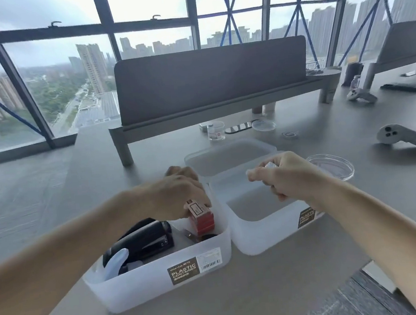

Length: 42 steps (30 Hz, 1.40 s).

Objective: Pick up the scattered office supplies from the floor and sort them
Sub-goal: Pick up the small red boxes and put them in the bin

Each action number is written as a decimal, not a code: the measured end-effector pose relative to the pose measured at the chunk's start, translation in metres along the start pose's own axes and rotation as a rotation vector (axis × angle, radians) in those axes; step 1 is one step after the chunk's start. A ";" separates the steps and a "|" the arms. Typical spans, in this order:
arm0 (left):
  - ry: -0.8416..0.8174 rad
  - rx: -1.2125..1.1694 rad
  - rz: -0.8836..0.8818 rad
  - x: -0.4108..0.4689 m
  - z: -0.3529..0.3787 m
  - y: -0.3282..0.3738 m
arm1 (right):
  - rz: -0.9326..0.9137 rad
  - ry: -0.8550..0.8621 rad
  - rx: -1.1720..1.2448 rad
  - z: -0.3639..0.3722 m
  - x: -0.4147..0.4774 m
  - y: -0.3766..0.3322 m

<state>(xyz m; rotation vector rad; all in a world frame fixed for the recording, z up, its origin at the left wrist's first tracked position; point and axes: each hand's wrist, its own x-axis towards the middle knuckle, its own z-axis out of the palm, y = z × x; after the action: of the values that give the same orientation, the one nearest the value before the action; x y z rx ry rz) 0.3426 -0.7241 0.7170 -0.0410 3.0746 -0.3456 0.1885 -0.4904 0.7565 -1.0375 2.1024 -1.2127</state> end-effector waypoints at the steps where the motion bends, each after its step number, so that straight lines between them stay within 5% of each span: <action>1: 0.048 0.015 0.036 0.000 -0.002 0.001 | -0.003 -0.002 -0.004 0.002 -0.001 -0.001; 6: 0.324 0.039 0.018 -0.027 -0.009 0.010 | -0.045 0.002 -0.176 0.019 0.001 0.002; 13: -0.019 0.073 -0.120 -0.006 -0.022 0.016 | -0.152 -0.014 -0.525 0.045 0.010 0.004; 34: 0.113 0.403 -0.054 0.001 -0.013 0.019 | -0.142 0.008 -0.523 0.046 0.011 0.011; 42: 0.114 0.367 -0.061 0.001 -0.011 0.015 | -0.491 0.041 -0.565 0.052 0.003 -0.019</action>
<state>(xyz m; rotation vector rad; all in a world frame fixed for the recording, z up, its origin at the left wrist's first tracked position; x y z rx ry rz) 0.3412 -0.7067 0.7244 -0.1042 3.0680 -0.9376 0.2311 -0.5247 0.7477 -1.8767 2.3646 -0.8414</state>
